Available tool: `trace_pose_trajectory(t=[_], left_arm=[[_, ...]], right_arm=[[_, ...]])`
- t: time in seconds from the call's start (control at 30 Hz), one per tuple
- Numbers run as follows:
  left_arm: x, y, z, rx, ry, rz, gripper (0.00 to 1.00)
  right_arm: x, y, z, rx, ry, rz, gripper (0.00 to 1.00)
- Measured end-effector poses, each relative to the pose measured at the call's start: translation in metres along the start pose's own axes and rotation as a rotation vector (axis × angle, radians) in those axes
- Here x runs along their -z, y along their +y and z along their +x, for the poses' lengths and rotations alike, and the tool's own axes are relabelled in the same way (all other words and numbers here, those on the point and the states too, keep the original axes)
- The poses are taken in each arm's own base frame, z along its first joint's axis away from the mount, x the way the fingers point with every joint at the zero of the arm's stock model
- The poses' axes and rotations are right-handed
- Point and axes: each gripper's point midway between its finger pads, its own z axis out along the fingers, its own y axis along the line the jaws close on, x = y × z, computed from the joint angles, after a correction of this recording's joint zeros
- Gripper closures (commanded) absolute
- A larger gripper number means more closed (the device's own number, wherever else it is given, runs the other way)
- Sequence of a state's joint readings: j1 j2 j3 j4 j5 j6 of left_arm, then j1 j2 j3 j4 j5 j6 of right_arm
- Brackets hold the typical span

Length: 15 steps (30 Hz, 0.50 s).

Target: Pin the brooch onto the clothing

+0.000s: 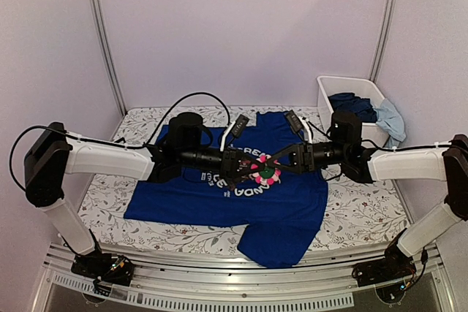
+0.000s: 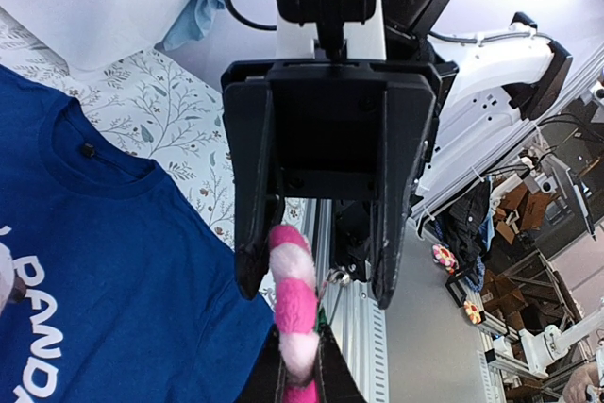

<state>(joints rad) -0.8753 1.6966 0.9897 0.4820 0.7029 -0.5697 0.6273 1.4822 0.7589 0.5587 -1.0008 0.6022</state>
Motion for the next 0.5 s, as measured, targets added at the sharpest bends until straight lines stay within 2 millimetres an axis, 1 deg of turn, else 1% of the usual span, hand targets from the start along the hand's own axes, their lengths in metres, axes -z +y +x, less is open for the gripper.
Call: trace_pose_trajectory(t=[0.1, 0.23, 0.33, 0.5], left_arm=[[0.0000, 0.0000, -0.0001, 0.000, 0.000, 0.000, 1.00], [0.0000, -0.0002, -0.0003, -0.001, -0.001, 0.001, 1.00], [0.0000, -0.0005, -0.0007, -0.002, -0.002, 0.002, 1.00], [-0.0002, -0.0002, -0.0005, -0.002, -0.002, 0.002, 1.00]], right_arm=[[-0.0009, -0.0026, 0.0014, -0.008, 0.003, 0.002, 0.64], [-0.0018, -0.0058, 0.0034, -0.018, 0.007, 0.005, 0.64], [-0.0018, -0.0059, 0.0034, -0.018, 0.007, 0.006, 0.68], [-0.0023, -0.0084, 0.0054, -0.028, 0.013, 0.010, 0.66]])
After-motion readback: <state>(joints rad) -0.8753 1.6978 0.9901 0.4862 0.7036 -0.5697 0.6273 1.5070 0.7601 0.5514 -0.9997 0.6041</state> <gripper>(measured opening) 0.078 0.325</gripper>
